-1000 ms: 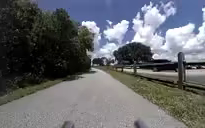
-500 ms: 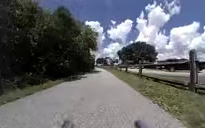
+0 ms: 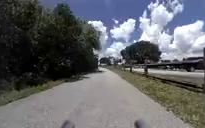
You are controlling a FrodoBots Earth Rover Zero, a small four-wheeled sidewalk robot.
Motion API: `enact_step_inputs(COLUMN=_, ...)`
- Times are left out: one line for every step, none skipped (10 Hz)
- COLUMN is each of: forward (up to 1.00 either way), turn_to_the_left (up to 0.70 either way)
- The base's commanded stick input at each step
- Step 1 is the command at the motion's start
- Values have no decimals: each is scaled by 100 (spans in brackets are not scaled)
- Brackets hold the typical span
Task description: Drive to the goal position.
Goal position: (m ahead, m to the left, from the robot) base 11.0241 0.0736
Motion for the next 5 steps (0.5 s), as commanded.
enact_step_inputs(forward=50, turn_to_the_left=0)
enact_step_inputs(forward=50, turn_to_the_left=0)
enact_step_inputs(forward=50, turn_to_the_left=0)
enact_step_inputs(forward=50, turn_to_the_left=0)
enact_step_inputs(forward=50, turn_to_the_left=0)
